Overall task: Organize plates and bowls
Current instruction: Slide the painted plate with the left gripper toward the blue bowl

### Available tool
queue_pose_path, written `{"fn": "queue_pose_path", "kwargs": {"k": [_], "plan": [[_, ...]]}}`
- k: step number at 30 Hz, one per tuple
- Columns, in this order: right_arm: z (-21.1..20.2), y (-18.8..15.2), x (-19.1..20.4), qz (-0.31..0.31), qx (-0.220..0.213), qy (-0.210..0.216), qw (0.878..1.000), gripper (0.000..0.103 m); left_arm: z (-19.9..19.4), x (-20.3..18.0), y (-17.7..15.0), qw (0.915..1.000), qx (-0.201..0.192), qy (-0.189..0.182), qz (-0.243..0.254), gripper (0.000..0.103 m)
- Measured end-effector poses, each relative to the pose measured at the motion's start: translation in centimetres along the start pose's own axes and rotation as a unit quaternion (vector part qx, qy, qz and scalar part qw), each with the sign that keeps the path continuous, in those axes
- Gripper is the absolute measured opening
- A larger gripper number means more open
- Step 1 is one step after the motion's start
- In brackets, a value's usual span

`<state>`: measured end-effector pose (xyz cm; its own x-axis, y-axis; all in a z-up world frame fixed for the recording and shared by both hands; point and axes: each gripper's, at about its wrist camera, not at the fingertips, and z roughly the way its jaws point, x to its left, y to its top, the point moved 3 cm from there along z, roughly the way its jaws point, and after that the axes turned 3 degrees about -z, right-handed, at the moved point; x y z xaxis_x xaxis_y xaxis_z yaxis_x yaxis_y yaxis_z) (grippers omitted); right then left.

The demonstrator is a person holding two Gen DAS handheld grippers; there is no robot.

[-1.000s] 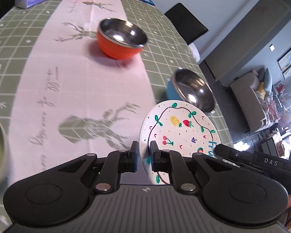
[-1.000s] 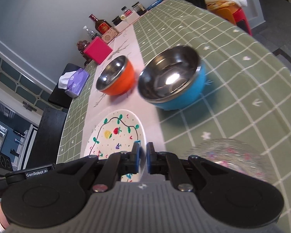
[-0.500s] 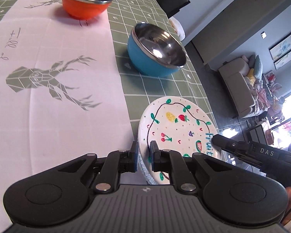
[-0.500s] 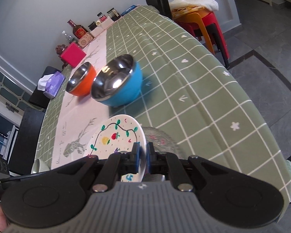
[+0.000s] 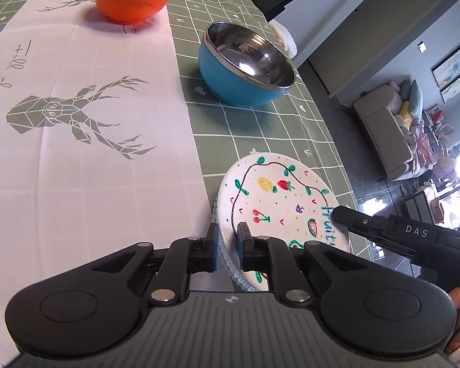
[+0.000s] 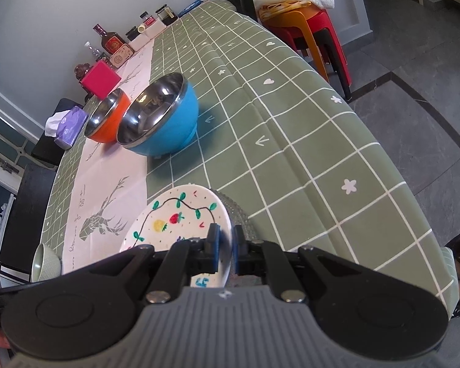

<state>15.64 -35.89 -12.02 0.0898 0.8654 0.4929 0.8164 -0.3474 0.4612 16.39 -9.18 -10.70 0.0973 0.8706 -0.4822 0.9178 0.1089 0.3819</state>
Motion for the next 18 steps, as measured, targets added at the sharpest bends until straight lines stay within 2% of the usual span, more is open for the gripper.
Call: {"fn": "queue_pose_path", "kwargs": {"k": [18], "plan": [[0.2, -0.7, 1.1, -0.072, -0.010, -0.046, 0.996, 0.009, 0.8, -0.4, -0.7, 0.9998, 0.004, 0.014, 0.015, 0.013]]}}
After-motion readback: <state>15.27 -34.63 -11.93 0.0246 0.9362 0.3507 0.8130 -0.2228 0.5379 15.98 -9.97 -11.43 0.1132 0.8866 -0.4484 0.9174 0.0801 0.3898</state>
